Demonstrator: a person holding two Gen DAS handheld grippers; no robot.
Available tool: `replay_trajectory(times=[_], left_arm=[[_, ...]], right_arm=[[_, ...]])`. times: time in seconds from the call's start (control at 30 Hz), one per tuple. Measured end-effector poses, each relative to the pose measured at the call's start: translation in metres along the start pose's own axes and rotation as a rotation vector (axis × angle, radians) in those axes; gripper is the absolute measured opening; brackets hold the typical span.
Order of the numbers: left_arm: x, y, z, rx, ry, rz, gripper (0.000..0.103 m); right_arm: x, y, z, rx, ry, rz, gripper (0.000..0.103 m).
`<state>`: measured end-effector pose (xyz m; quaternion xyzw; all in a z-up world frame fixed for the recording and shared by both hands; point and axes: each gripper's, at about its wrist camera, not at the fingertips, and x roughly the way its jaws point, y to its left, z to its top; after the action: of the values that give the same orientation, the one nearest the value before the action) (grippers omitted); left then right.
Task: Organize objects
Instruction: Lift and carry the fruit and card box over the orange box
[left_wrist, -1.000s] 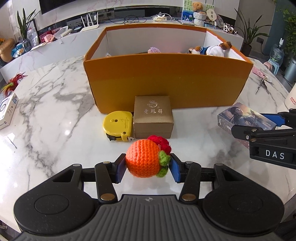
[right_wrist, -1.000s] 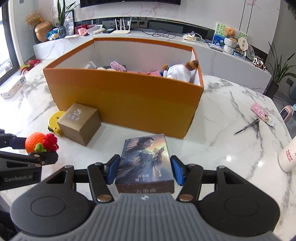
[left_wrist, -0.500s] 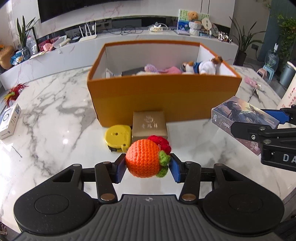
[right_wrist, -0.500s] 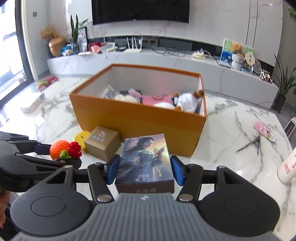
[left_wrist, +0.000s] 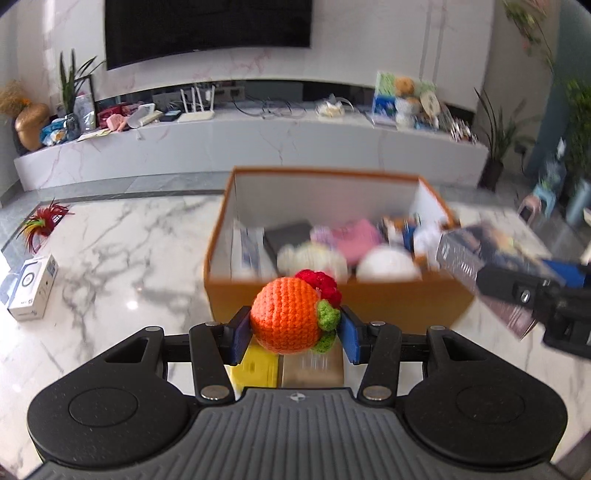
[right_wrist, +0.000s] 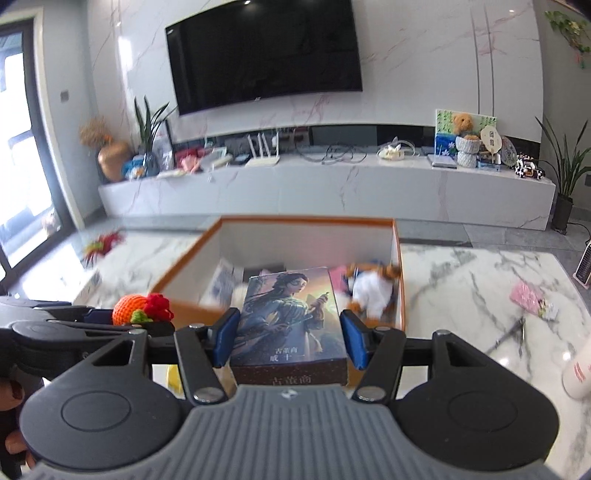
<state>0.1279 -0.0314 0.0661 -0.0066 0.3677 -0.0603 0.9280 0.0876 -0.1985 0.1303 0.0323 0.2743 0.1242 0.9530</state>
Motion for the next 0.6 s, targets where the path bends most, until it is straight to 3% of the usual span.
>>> replay_trajectory(times=[0.23, 0.6], left_arm=[[0.053, 0.012, 0.045, -0.042, -0.013, 0.036, 0.056], [0.129, 0.034, 0.056, -0.145, 0.065, 0.027, 0.056]], right_arm=[[0.051, -0.014, 0.035, 0.074, -0.042, 0.006, 0.061], [0.133, -0.029, 0.032, 0.129, 0.028, -0.017, 0.061]])
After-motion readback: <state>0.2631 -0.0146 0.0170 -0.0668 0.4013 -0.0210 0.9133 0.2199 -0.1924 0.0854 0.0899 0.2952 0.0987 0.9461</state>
